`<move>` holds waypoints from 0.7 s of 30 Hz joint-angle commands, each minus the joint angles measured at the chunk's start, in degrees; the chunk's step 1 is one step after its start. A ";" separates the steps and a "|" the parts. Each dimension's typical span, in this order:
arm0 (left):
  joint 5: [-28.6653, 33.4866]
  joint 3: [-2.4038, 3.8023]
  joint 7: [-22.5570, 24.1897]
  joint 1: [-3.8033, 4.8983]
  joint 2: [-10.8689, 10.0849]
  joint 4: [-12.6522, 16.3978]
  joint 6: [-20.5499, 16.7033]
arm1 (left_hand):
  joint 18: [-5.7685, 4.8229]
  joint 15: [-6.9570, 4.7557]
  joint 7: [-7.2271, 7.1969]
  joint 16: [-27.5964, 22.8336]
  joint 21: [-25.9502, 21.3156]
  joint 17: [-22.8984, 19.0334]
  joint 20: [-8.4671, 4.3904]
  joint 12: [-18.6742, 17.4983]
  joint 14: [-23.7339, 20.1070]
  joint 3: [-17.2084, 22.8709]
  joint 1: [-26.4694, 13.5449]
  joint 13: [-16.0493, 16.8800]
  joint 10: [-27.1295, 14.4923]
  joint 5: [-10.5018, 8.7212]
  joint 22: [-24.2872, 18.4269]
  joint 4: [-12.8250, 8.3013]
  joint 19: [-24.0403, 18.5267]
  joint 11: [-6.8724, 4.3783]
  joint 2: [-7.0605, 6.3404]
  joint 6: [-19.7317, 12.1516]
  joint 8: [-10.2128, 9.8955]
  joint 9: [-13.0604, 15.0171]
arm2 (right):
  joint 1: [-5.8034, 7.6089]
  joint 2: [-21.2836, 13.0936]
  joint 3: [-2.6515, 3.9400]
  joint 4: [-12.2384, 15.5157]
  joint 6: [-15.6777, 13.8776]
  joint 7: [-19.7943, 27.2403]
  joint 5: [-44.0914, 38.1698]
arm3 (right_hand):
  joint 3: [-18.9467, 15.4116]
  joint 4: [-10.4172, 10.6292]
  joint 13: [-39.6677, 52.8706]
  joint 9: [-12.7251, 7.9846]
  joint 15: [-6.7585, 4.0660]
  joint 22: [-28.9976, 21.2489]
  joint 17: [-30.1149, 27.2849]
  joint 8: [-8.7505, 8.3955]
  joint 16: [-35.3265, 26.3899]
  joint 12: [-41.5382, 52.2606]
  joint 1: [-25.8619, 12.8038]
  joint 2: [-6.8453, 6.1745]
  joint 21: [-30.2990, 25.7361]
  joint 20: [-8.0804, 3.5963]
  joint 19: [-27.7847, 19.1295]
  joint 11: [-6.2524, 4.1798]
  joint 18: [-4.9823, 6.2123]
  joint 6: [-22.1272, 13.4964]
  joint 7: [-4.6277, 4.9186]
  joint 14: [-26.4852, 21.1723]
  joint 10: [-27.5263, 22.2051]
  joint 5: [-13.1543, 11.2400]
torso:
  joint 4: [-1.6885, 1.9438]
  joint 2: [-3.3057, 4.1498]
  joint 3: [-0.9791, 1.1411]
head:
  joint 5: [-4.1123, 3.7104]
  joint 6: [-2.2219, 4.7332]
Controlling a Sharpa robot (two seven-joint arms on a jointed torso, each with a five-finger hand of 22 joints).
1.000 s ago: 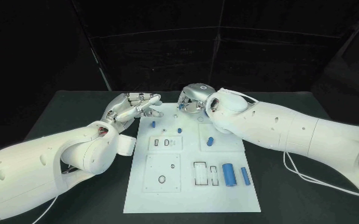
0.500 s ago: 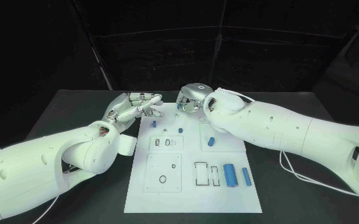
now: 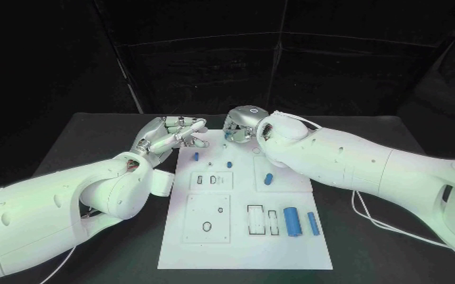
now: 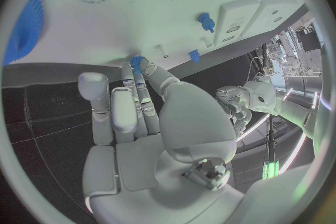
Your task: Assemble the parts on the task board
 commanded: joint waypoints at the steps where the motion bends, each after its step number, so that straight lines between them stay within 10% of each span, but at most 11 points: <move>1: -0.26 0.05 0.12 0.11 0.05 0.07 0.76 | 0.18 0.03 0.37 -0.36 -0.31 0.05 0.05 -0.20 -0.25 0.02 0.40 -0.06 0.11 0.13 -0.06 -0.20 0.21 0.37 0.33 -0.04 -0.20 -0.04 | 0.13 0.06 0.04 -0.09 0.06 -0.22 -0.03 | 0.21 0.57 -0.28 -0.02 0.68 -1.37 -1.09 -0.16 -0.37 -0.35 -0.53 -1.60 -0.80 0.31 -0.92 0.46 -0.78 -2.88 0.13 0.86 -2.49 -0.60 | -0.03 0.05 0.04 | 0.01 0.00; 11: -0.26 0.05 -0.12 0.13 -0.09 -0.03 0.92 | 0.15 0.12 0.48 -0.49 -0.43 0.27 0.10 -0.48 -0.40 0.03 0.34 -0.07 -0.06 0.12 -0.11 -0.31 0.17 0.48 0.25 -0.20 -0.39 -0.06 | 0.13 -4.62 0.05 5.46 -7.71 0.51 3.46 | -3.82 4.71 0.26 0.08 0.69 -6.17 -4.33 -0.08 -2.12 2.16 -0.27 -5.65 -3.81 0.48 -2.80 0.49 0.00 -11.50 0.11 0.14 -8.44 -0.18 | -0.17 0.00 0.12 | 0.21 0.08; 16: -0.26 0.05 -0.20 0.13 -0.30 0.02 1.06 | 0.14 0.14 0.50 -0.53 -0.47 0.32 0.11 -0.54 -0.45 0.03 0.32 -0.07 -0.09 0.12 -0.13 -0.34 0.15 0.50 0.24 -0.24 -0.43 -0.06 | 0.22 -10.17 0.05 11.07 -9.49 0.60 8.40 | -6.01 7.66 1.09 0.78 0.91 -4.81 -2.88 1.30 -1.17 5.56 0.16 -6.00 -2.97 0.70 -1.66 0.83 -0.33 -6.98 0.63 0.61 -6.51 0.75 | -0.34 -0.12 0.11 | 0.25 0.31; 21: -0.16 0.04 -0.21 0.13 -0.29 0.00 1.28 | 0.14 0.15 0.51 -0.55 -0.48 0.34 0.12 -0.55 -0.47 0.03 0.32 -0.07 -0.10 0.12 -0.13 -0.34 0.14 0.51 0.24 -0.24 -0.44 -0.06 | 0.40 -15.62 0.04 15.67 -10.07 0.63 13.72 | -6.55 8.67 4.66 0.99 -0.41 1.61 4.30 2.13 3.03 13.45 0.98 -6.15 1.09 -0.15 1.68 -1.22 -1.34 -4.78 -0.39 2.22 4.59 3.80 | -0.51 -0.13 0.17 | 0.09 0.91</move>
